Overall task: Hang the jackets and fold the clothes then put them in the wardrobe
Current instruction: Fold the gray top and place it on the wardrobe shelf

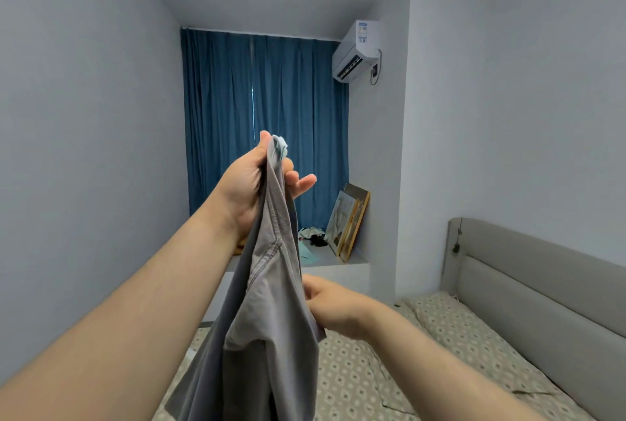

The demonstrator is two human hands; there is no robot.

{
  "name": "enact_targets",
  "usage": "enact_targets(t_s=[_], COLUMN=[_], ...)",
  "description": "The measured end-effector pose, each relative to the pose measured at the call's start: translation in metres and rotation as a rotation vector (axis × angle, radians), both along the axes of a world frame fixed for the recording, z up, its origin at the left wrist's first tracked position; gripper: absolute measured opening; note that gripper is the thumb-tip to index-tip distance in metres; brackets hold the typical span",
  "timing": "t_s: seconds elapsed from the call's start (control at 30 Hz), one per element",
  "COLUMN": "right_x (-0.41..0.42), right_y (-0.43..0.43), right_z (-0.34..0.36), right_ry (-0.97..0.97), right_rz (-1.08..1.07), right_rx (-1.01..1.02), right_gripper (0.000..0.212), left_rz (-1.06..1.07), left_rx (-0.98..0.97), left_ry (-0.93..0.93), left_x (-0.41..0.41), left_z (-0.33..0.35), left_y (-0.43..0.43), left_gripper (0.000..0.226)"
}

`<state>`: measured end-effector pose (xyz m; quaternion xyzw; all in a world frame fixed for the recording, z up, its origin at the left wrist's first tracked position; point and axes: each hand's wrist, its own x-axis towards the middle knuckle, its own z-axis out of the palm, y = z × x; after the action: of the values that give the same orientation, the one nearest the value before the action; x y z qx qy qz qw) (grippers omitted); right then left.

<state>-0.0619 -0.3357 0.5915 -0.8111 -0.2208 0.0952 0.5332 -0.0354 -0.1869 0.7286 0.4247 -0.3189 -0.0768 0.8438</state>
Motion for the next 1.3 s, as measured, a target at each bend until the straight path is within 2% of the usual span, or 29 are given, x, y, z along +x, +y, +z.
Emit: enact_targets(t_s=[0.07,0.13,0.23,0.4,0.5,0.57,0.63,0.7,0.73,0.83,0.93,0.97,1.03,1.07,1.17,1.23,1.3], right_x=[0.003,0.006,0.012,0.018,0.014,0.013,0.017,0.02,0.02,0.017,0.016,0.018,0.019,0.019,0.016,0.012,0.007], right_y=[0.01,0.012,0.007,-0.001,-0.002,-0.005,-0.007,-0.01,-0.012,-0.018,-0.029,-0.033,-0.039,-0.041,-0.046,-0.05,-0.053], right_z=[-0.01,-0.015,-0.015,-0.003,0.017,0.029,0.038,0.043,0.044,0.049,0.052,0.052,0.053,0.052,0.048,0.046,0.044], right_ry=[0.075,0.188,0.296,0.302,0.324,0.348,0.324,0.254,0.222,0.173,0.159,0.156,0.142,0.137,0.128,0.12,0.109], right_rz=[0.017,0.027,-0.03,-0.151,-0.199,-0.232,-0.222,-0.217,-0.219,-0.221,-0.287,-0.336,-0.406,-0.427,-0.46,-0.454,-0.438], right_rx=[0.033,0.15,0.316,0.592,0.672,0.716,0.79,0.818,0.821,0.862,0.981,1.035,1.128,1.157,1.182,1.158,1.138], right_gripper=[0.016,0.014,0.019,0.024,0.025,0.028,0.028,0.026,0.025,0.025,0.02,0.018,0.019,0.021,0.022,0.02,0.017], left_rz=[0.042,0.187,0.411,0.616,0.848,0.973,0.899,0.623,0.521,0.409,0.414,0.487,0.706,0.749,0.65,0.677,0.743], left_rx=[0.035,0.143,0.357,0.508,0.698,0.748,0.644,0.461,0.411,0.324,0.138,0.146,0.275,0.363,0.718,0.779,0.731], left_ry=[0.002,-0.007,-0.056,-0.07,-0.154,-0.14,0.035,0.29,0.347,0.351,0.323,0.284,0.169,0.108,-0.113,-0.089,0.026], left_x=[0.002,0.007,0.016,0.025,0.036,0.044,0.046,0.041,0.037,0.023,0.011,0.007,-0.002,-0.008,-0.015,-0.013,-0.011], left_z=[0.0,-0.003,-0.013,-0.035,-0.055,-0.079,-0.111,-0.151,-0.171,-0.217,-0.245,-0.255,-0.278,-0.287,-0.297,-0.294,-0.288], left_y=[0.003,0.01,0.025,0.043,0.048,0.048,0.045,0.037,0.033,0.023,0.008,0.002,-0.008,-0.011,-0.025,-0.036,-0.042], left_gripper=[0.05,0.041,0.04,0.038,0.04,0.042,0.041,0.039,0.036,0.033,0.056,0.057,0.049,0.049,0.07,0.072,0.049])
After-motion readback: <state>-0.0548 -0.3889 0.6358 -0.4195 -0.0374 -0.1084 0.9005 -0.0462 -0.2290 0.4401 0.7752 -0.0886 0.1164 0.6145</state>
